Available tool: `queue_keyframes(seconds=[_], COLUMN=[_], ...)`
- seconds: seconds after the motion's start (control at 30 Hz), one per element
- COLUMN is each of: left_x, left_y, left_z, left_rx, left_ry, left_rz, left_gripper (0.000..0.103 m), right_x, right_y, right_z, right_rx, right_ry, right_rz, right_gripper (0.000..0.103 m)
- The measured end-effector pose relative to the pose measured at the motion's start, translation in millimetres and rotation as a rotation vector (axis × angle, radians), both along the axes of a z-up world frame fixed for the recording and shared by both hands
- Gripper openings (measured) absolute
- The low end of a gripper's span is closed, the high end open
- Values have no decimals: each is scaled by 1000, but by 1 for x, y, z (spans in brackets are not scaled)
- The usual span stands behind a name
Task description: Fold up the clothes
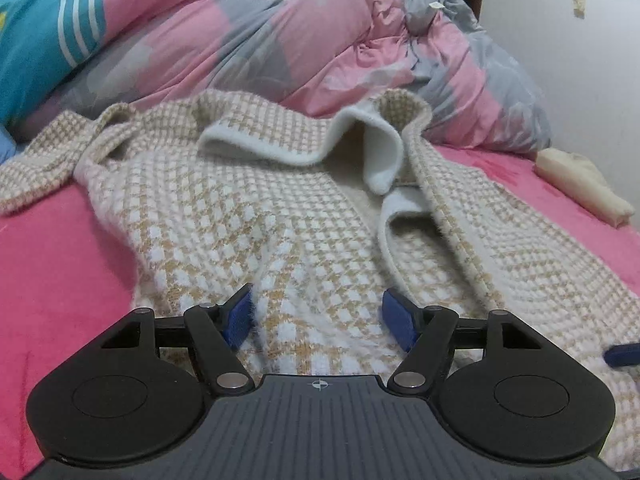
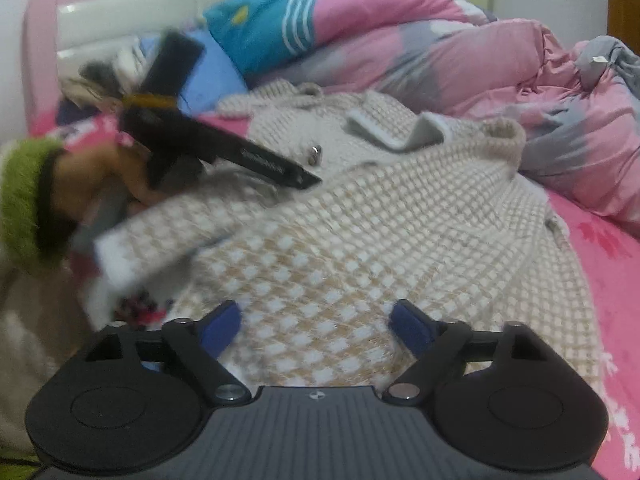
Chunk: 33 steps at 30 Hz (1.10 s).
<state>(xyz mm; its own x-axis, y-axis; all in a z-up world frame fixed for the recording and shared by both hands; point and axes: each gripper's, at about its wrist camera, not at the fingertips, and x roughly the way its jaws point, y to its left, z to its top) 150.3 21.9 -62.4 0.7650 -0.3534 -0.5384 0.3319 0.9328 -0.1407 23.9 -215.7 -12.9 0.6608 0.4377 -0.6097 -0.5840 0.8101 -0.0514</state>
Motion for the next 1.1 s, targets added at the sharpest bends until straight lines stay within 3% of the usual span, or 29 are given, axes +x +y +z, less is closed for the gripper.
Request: queue_keyframes(seconds=[0.03,0.1,0.17,0.2,0.27,0.4,0.5,0.7,0.87,1.0,1.1], left_x=[0,-1,-1,-2,-3,-3,-3,-4,-4,-4,-3], left_y=[1,4,6,7,8,9,10,14,21,24,25], left_z=[-1,-2,-3,-4,-4,-4,-5,-6,-8,-9,-9], left_rx=[-9,-32,-54,-60,-67,-79,-87,-122,-181,-216,-227], left_ry=[-3,-7,-10,-13,-18,-22,-26,-29,-26,-22,-19], left_rz=[-1,-3,-3,-3,-5,-7,-9,-19,-30,-38,-43], left_gripper=[70,70,70,70,71,71,72,74,76,77,77], right_x=[4,12,19,19,15,14,37,154,246,297,329], right_y=[-2,-7,-13,-16,-21,-40,-65,-143,-203,-251,-275], right_z=[1,5,6,7,12,39,67,123,161,178,172], right_rx=[27,67,73,74,43,72,91,190,198,175,121], right_ry=[12,38,56,54,3,-129,-230,-267,-336,-408,-428], right_rz=[-15,-62,-93,-103,-149,-251,-353,-574,-786,-998,-1114], right_gripper=[84,52,39,27,15,13,12,12,12,12,12])
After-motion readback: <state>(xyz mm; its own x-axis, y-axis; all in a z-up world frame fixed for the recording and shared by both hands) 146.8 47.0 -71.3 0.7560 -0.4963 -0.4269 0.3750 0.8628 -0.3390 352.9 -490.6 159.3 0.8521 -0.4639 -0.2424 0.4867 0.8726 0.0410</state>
